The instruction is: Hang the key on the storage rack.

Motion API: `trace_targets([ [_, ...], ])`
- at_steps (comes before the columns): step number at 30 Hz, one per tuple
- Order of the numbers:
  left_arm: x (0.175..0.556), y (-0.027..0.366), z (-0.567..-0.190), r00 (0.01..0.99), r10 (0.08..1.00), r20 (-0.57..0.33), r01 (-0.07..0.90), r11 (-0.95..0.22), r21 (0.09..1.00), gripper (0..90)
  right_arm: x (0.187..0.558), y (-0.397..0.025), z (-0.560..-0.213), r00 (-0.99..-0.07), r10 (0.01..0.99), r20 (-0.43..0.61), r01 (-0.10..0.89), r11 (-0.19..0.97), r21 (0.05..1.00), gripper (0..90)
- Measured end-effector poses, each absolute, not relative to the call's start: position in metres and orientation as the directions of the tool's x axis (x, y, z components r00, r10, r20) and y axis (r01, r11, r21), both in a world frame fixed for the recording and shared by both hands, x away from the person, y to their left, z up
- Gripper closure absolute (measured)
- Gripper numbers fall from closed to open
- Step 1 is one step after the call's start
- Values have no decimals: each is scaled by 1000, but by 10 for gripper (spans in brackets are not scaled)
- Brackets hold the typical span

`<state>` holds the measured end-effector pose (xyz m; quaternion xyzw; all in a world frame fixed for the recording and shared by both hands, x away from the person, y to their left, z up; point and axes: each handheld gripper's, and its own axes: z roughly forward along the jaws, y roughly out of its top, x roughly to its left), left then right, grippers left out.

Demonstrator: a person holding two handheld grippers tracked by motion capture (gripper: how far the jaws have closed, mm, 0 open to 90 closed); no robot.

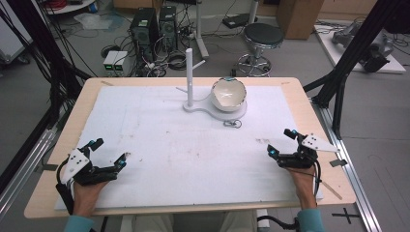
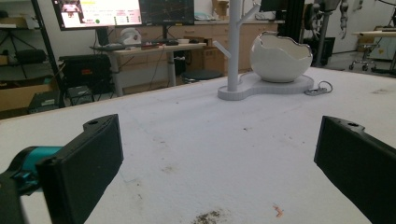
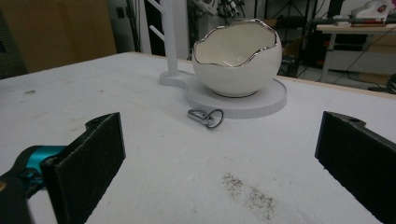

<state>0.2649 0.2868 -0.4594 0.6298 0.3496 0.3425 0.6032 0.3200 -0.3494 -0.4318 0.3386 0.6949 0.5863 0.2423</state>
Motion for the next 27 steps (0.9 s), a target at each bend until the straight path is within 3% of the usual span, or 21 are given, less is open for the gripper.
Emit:
trace_targets([
  [6,266,286,-459,522,853,16,36,-40,999,17,340,-345,-402,-679,733,30,239,183,954,8],
  [14,266,285,-459,523,852,14,39,-40,998,17,380,-328,-365,-740,668,77,339,272,901,8],
  [27,266,285,-459,522,853,19,40,-47,998,17,439,-294,-345,-781,615,114,460,442,770,8],
])
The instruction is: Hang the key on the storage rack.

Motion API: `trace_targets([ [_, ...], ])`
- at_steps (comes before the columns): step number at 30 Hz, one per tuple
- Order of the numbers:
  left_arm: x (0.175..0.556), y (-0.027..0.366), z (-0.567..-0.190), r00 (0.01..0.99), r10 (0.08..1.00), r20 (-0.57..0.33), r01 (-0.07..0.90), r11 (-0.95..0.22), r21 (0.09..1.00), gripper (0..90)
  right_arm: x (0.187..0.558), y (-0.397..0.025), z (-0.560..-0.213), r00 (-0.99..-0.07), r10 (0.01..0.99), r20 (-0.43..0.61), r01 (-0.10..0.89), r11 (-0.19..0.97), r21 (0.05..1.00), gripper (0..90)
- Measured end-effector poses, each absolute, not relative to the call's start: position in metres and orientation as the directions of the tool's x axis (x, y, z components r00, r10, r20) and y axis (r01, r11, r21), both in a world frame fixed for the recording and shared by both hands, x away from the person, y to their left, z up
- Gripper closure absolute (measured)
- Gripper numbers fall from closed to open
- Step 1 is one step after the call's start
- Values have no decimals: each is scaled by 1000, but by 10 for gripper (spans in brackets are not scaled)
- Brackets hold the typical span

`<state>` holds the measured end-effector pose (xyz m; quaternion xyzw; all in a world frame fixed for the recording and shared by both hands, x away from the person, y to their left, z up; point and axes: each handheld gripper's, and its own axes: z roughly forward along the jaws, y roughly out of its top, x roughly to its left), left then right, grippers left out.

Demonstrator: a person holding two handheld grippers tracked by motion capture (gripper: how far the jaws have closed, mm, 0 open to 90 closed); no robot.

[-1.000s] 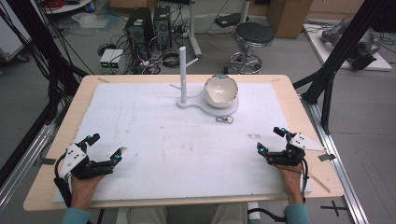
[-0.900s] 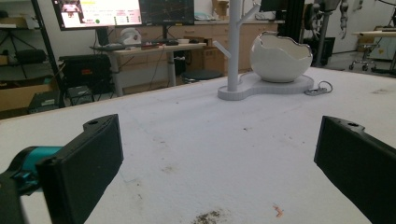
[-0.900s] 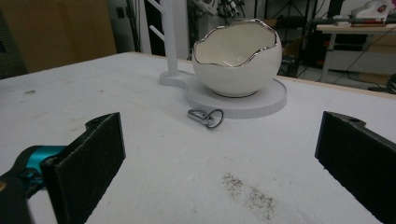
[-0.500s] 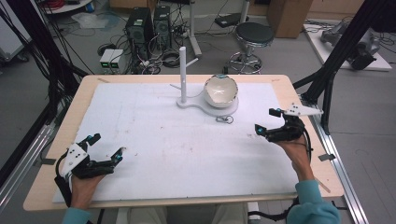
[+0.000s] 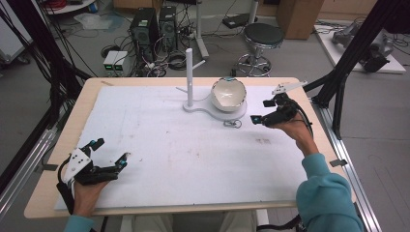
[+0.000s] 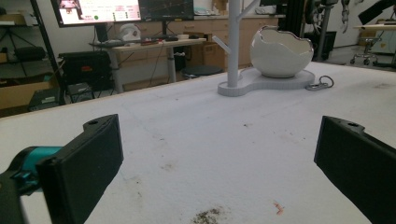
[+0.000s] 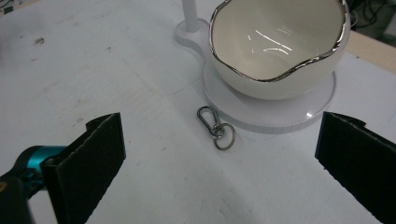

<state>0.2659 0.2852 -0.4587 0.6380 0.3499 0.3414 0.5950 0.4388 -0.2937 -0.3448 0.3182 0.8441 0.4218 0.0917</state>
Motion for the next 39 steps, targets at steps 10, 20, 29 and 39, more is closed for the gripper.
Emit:
trace_targets([
  [10,266,285,-459,522,853,23,38,-51,998,17,467,-279,-354,-774,624,107,505,507,699,9],
  [20,266,284,-459,521,853,25,36,-51,998,17,481,-268,-378,-790,603,115,535,585,610,8],
  [29,266,284,-459,521,853,26,35,-52,998,17,487,-258,-391,-792,598,125,550,609,571,8],
  [39,265,284,-459,522,852,27,34,-53,998,17,493,-252,-402,-793,593,139,559,616,555,8],
])
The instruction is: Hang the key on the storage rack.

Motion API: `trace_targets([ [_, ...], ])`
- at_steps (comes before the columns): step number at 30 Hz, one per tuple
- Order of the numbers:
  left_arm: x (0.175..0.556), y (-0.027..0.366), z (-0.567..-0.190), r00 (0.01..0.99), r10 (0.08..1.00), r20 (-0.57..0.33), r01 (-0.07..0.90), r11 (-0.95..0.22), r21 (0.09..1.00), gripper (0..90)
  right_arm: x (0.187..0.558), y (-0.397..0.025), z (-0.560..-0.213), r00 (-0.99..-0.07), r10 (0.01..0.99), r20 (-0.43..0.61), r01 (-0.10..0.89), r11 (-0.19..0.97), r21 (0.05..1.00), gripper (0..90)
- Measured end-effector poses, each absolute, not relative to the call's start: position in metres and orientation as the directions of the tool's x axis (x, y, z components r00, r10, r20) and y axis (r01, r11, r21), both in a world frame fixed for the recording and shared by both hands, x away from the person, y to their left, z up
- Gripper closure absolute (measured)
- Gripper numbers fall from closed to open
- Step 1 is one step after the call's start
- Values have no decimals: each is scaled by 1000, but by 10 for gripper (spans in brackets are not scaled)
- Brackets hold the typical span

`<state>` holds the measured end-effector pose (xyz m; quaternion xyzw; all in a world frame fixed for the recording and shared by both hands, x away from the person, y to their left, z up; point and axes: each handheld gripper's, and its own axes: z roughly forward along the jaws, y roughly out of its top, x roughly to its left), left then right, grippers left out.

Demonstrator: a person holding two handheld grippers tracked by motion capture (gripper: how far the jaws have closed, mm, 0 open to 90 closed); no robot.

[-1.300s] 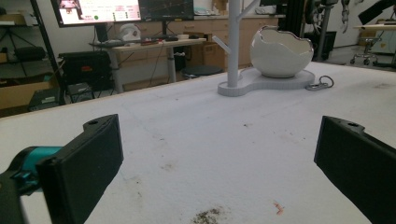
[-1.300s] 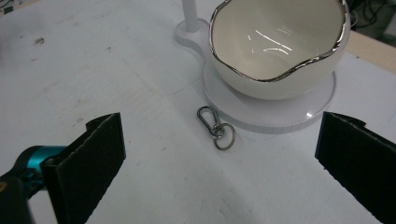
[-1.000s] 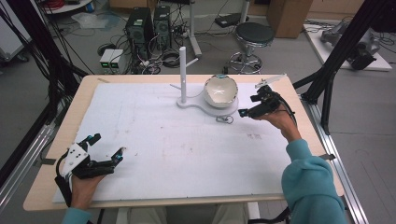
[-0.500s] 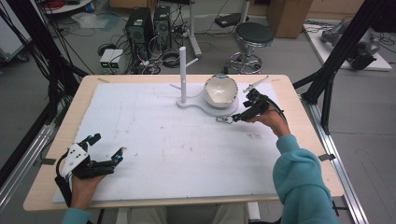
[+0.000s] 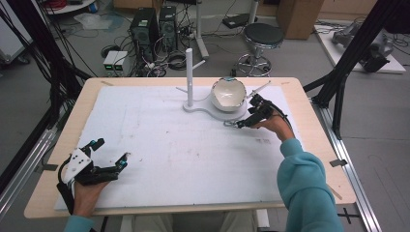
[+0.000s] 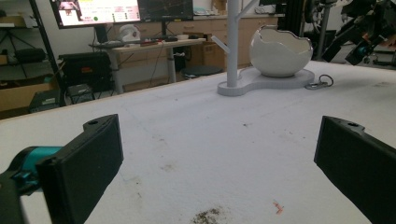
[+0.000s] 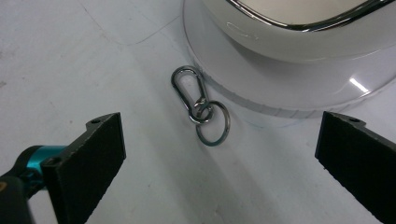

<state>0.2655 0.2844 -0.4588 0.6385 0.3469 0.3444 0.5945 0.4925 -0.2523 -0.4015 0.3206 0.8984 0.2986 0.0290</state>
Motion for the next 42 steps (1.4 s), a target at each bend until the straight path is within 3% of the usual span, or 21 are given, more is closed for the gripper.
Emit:
trace_targets([
  [9,265,284,-459,523,852,26,34,-51,998,17,494,-246,-411,-804,578,140,554,642,530,9],
  [15,265,284,-459,522,852,27,33,-52,998,17,494,-244,-414,-805,577,139,562,665,492,56],
  [22,265,284,-459,522,852,27,33,-51,998,17,496,-245,-414,-793,581,185,589,650,480,240],
  [42,265,284,-459,523,852,28,33,-52,998,17,499,-245,-418,-777,587,227,616,636,466,525],
])
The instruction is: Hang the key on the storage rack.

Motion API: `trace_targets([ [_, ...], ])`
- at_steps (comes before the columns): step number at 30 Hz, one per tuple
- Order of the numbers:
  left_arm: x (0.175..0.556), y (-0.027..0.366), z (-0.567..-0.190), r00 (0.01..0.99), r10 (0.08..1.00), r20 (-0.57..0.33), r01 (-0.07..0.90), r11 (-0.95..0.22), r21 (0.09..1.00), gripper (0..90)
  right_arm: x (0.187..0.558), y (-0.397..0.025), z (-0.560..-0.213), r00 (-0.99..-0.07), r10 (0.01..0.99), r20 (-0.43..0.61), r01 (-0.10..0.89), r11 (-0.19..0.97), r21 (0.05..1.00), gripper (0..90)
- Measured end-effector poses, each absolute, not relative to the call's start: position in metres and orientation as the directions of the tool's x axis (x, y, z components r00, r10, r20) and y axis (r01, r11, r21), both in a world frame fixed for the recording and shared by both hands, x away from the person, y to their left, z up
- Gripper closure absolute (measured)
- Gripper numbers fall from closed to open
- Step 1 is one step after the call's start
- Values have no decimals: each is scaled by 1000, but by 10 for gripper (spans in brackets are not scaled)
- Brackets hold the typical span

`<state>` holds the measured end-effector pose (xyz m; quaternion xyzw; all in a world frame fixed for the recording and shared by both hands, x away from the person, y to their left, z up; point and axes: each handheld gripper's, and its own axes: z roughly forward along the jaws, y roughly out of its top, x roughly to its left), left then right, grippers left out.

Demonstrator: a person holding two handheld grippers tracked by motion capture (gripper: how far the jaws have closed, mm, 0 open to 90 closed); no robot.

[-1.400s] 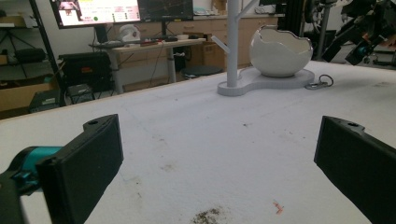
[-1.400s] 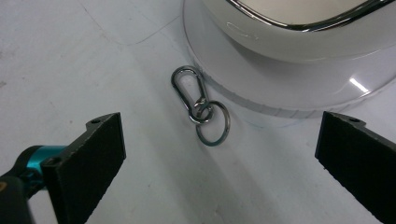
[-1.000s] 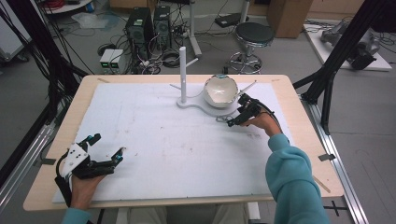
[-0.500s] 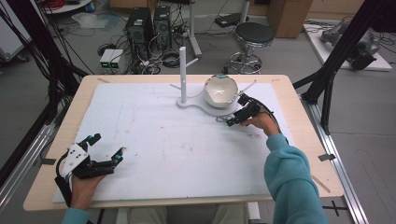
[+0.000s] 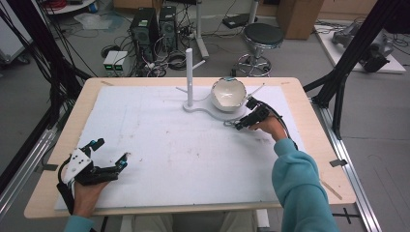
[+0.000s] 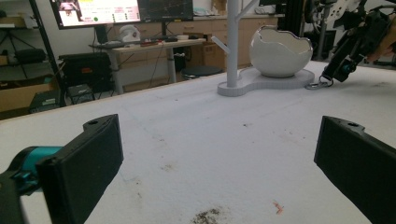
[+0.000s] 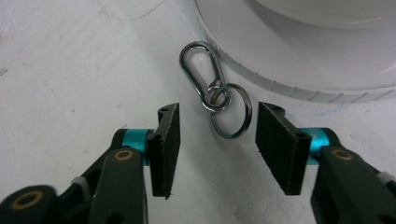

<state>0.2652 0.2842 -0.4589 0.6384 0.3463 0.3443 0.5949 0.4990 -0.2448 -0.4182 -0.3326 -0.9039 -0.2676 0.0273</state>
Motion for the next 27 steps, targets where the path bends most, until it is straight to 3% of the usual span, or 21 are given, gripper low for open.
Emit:
trace_targets([
  [9,265,284,-459,523,852,27,32,-52,998,17,498,-244,-416,-788,571,230,604,642,473,674],
  [27,265,284,-459,523,852,30,31,-55,998,17,497,-242,-413,-784,585,208,602,636,482,840],
])
